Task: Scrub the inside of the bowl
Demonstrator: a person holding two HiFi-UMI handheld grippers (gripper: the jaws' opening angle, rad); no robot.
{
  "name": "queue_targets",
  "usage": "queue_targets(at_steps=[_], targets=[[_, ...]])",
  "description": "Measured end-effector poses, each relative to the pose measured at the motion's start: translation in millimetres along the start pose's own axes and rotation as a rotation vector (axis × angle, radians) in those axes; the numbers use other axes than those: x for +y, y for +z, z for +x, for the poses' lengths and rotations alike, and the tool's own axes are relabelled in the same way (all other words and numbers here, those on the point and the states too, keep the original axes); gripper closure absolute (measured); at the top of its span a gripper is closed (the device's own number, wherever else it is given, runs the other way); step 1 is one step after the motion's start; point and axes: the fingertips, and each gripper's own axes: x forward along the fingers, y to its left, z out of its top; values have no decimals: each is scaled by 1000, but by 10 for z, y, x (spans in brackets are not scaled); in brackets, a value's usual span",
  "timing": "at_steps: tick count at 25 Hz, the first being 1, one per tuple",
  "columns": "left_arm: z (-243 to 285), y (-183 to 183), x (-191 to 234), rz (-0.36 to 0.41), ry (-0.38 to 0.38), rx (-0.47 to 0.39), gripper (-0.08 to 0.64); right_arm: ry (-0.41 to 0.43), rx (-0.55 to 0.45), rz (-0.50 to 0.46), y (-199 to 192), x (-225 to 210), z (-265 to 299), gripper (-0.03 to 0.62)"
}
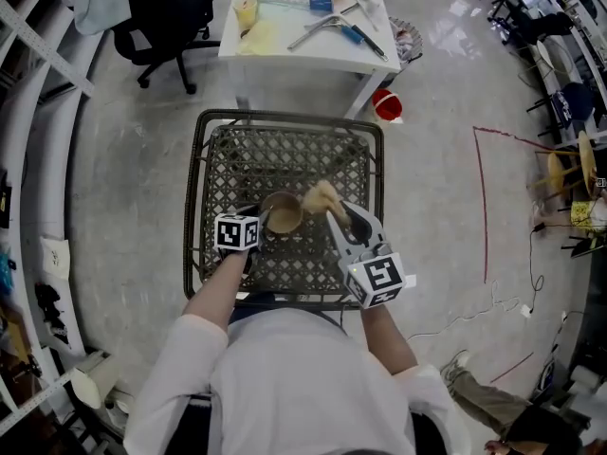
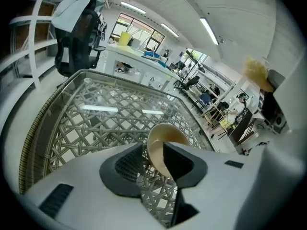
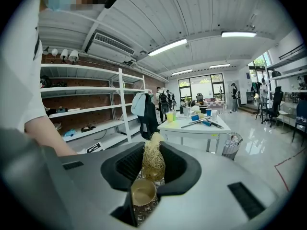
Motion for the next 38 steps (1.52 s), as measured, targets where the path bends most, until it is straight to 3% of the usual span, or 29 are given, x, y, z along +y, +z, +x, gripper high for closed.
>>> queue_targets(at_steps=[1, 6, 16, 18, 21, 28, 38], targets=[[22, -1, 8, -12, -2, 1, 425, 0, 1, 1, -3, -5, 8, 492], [132, -46, 49, -60, -18, 19, 411, 5, 19, 4, -52, -17, 45, 492], [244, -158, 73, -82, -21, 91, 416, -2, 29, 8, -53, -65, 80, 492], [243, -159, 74, -75, -13, 94, 451, -1, 29, 8, -44, -68, 85, 492], [236, -139, 93, -62, 5, 85, 499, 1, 29, 6, -51, -63, 87, 492], [149, -39, 146, -49, 55, 52, 512, 10, 18, 1, -22, -46, 80, 492], [-128, 384, 41, -21, 61, -83, 518, 28, -27, -26, 117, 30, 28, 492]])
